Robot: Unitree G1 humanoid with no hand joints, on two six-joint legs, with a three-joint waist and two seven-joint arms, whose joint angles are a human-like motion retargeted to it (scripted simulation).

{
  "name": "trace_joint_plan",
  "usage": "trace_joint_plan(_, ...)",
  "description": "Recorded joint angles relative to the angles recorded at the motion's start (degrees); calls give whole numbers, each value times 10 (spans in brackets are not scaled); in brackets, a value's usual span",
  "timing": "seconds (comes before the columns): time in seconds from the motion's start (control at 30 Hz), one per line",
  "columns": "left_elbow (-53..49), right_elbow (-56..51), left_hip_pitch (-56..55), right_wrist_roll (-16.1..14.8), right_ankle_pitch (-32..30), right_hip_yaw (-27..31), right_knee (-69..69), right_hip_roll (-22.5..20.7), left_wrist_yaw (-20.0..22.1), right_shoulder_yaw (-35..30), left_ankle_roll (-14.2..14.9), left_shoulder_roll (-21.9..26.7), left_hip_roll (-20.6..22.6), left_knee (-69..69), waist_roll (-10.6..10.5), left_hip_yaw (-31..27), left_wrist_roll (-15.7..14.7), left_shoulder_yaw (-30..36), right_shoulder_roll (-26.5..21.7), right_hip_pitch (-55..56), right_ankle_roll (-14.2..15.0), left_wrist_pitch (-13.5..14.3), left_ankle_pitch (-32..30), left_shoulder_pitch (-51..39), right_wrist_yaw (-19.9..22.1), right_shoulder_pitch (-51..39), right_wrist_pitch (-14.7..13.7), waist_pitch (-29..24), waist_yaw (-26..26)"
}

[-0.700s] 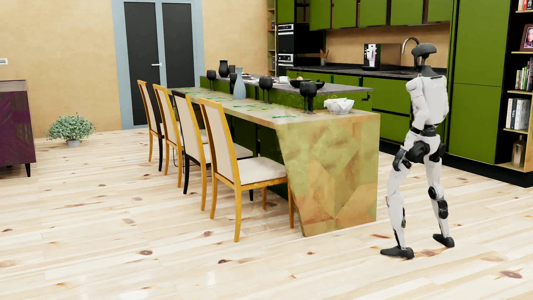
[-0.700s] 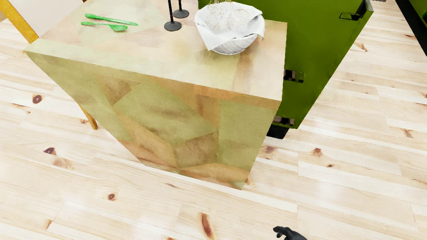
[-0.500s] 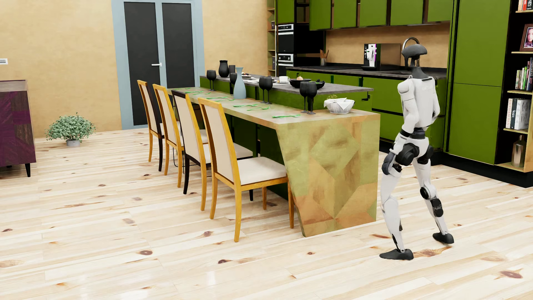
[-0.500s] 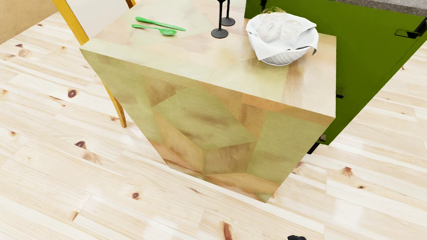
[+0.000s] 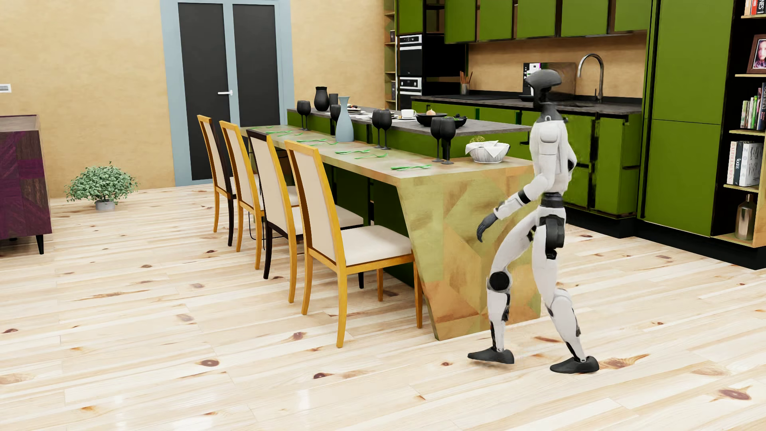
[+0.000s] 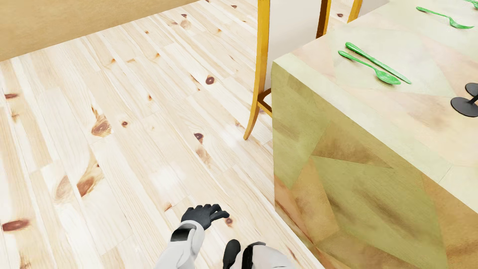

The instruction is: Head to the chair

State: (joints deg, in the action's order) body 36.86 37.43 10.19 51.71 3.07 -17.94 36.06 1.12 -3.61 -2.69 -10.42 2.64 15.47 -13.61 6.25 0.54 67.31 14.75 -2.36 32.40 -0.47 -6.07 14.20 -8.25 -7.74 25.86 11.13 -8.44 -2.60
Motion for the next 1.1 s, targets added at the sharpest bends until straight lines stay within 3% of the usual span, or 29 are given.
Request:
trace_joint_plan(0.03,-7,-7,12,-4,-3,-21,-95,-15,-4,12,-8,-2,13,0,0,-21,-7,18,-1,-21,16,7,1,2,8,2,3,2,2)
trace_joint_plan(0.1,-6,-16,42,-13,4,-37,-197,-31,-16,36,-21,-2,33,-18,-4,-57,-17,46,-5,-68,4,10,-6,15,25,3,12,4,4)
trace_joint_plan(0.17,8,-16,73,-19,-40,-18,-175,-28,-17,60,-25,3,40,-45,-16,-78,-13,51,-10,-88,-120,-9,-42,42,37,-6,23,6,3)
trace_joint_plan(0.2,19,-13,77,-22,-28,-20,-123,-14,-6,75,-19,4,41,-79,-26,-78,-11,40,-12,-82,-136,-29,-69,64,44,-15,29,6,2)
trace_joint_plan(0.23,33,-10,67,-26,6,-23,-72,-1,10,92,6,-2,41,-133,-38,-75,-18,17,-12,-80,-134,-57,-110,90,53,-25,37,6,1)
trace_joint_plan(0.27,52,-7,45,-31,36,-30,-47,11,19,109,90,-7,41,-212,-47,-71,-30,-5,-9,-94,-125,-78,-148,113,61,-35,42,6,-1)
trace_joint_plan(0.3,76,-3,9,-38,57,-42,-41,22,14,125,232,-3,26,-300,-54,-43,-42,-22,-4,-117,-116,-97,-196,129,71,-47,42,7,-5)
trace_joint_plan(0.33,101,3,-37,-39,73,-54,-43,29,-2,131,249,10,-13,-387,-60,4,-39,-27,-1,-143,-104,-107,-214,140,77,-62,43,8,-8)
trace_joint_plan(0.4,121,6,-128,-22,96,-65,-59,32,-26,113,180,45,-133,-507,-72,97,-14,-29,-3,-195,-80,-104,-146,168,73,-98,32,9,-3)
trace_joint_plan(0.47,109,-10,-202,0,113,-61,-82,21,-32,84,138,73,-232,-531,-82,138,-6,-53,-8,-245,-58,-101,-123,205,69,-128,-7,8,13)
trace_joint_plan(0.53,82,-52,-261,5,131,-37,-97,9,-26,54,122,76,-293,-466,-88,148,-34,-107,-9,-284,-35,-102,-101,242,67,-153,-41,8,34)
trace_joint_plan(0.6,53,-99,-294,-9,144,4,-108,5,-13,29,102,58,-330,-325,-92,169,-65,-168,-9,-307,-17,-110,-112,274,66,-180,-57,10,56)
trace_joint_plan(0.7,34,-138,-340,-28,156,85,-117,10,-7,-6,121,11,-299,-119,-89,71,-81,-206,-2,-330,14,-112,-128,303,61,-215,-48,12,86)
trace_joint_plan(0.73,36,-145,-349,-29,162,114,-115,13,-19,-20,145,7,-296,-71,-87,40,-64,-194,0,-335,25,-99,-132,306,61,-219,-46,13,90)
trace_joint_plan(0.77,35,-148,-354,-32,171,145,-112,15,-20,-33,188,7,-304,-33,-85,15,-43,-183,5,-340,37,-89,-149,308,62,-220,-48,13,91)
trace_joint_plan(0.8,37,-148,-353,-36,188,179,-108,18,-20,-45,191,12,-317,-5,-83,-24,-19,-173,9,-345,51,-83,-175,305,59,-216,-48,13,92)
trace_joint_plan(0.83,38,-144,-346,-40,212,219,-94,24,-14,-56,167,15,-330,4,-80,-73,-8,-174,10,-345,63,-84,-194,300,54,-210,-46,13,91)
trace_joint_plan(0.87,41,-137,-334,-44,236,261,-71,29,-14,-67,202,23,-339,-13,-79,-120,-9,-180,5,-341,78,-84,-230,292,52,-202,-47,14,88)
trace_joint_plan(0.9,50,-127,-332,-42,249,299,-48,39,-12,-72,244,32,-338,-64,-79,-104,-8,-182,-7,-336,94,-85,-212,277,50,-192,-43,14,79)
trace_joint_plan(0.97,80,-98,-345,-54,216,363,1,64,-15,-22,246,45,-331,-182,-72,-61,9,-185,-29,-323,98,-103,-127,222,76,-155,-16,6,58)
trace_joint_plan(1.0,90,-70,-338,-74,170,374,23,78,-18,43,246,53,-320,-201,-66,-45,20,-189,-13,-315,78,-118,-104,185,125,-128,23,2,51)
trace_joint_plan(1.03,96,-42,-322,-111,114,372,40,88,-22,119,237,58,-312,-193,-62,-25,30,-194,18,-298,46,-143,-96,134,182,-103,65,1,50)
trace_joint_plan(1.07,81,0,-299,-154,66,356,55,100,-23,184,225,74,-309,-170,-60,0,37,-197,42,-277,19,-140,-97,97,216,-94,108,1,51)
trace_joint_plan(1.1,52,41,-278,-180,53,325,61,111,-6,215,214,89,-312,-142,-57,26,27,-210,49,-255,4,-132,-103,66,220,-87,133,2,54)
